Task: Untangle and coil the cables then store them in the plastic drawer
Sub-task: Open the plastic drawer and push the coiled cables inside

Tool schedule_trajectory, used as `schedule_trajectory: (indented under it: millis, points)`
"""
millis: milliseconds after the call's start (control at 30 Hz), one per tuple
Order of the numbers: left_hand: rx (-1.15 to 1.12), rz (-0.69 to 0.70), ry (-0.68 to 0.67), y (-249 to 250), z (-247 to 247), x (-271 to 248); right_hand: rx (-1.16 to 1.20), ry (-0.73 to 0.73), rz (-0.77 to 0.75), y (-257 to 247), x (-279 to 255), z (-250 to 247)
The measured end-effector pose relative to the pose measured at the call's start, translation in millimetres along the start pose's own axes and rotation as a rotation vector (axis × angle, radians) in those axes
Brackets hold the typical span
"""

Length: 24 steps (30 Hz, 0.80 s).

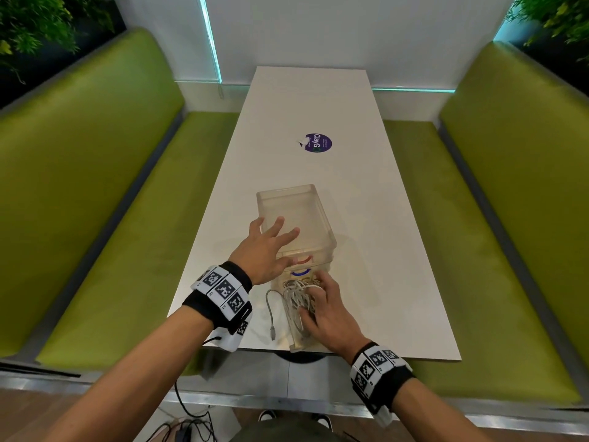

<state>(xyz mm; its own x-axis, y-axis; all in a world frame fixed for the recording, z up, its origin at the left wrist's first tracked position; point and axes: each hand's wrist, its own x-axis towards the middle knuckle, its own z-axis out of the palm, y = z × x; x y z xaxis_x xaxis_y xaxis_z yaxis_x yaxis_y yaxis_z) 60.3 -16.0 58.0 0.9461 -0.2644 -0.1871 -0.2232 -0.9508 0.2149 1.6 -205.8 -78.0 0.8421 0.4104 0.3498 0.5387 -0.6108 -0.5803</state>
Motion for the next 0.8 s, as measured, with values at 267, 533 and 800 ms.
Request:
schedule_trajectory:
  millis: [267, 533, 800]
  points:
    - [-0.015, 0.002, 0.014, -1.1, 1.6, 0.3, -0.363, 0.112, -0.029, -3.8, 2.3, 2.2]
    - [-0.023, -0.003, 0.007, 0.2, 0.7, -0.5, -0.352, -0.015, -0.041, -10.6, 0.1, 5.0]
    - [-0.044, -0.004, -0.008, 0.4, -0.5, -0.5, -0.313, -0.078, 0.001, -19.3, 3.4, 4.2]
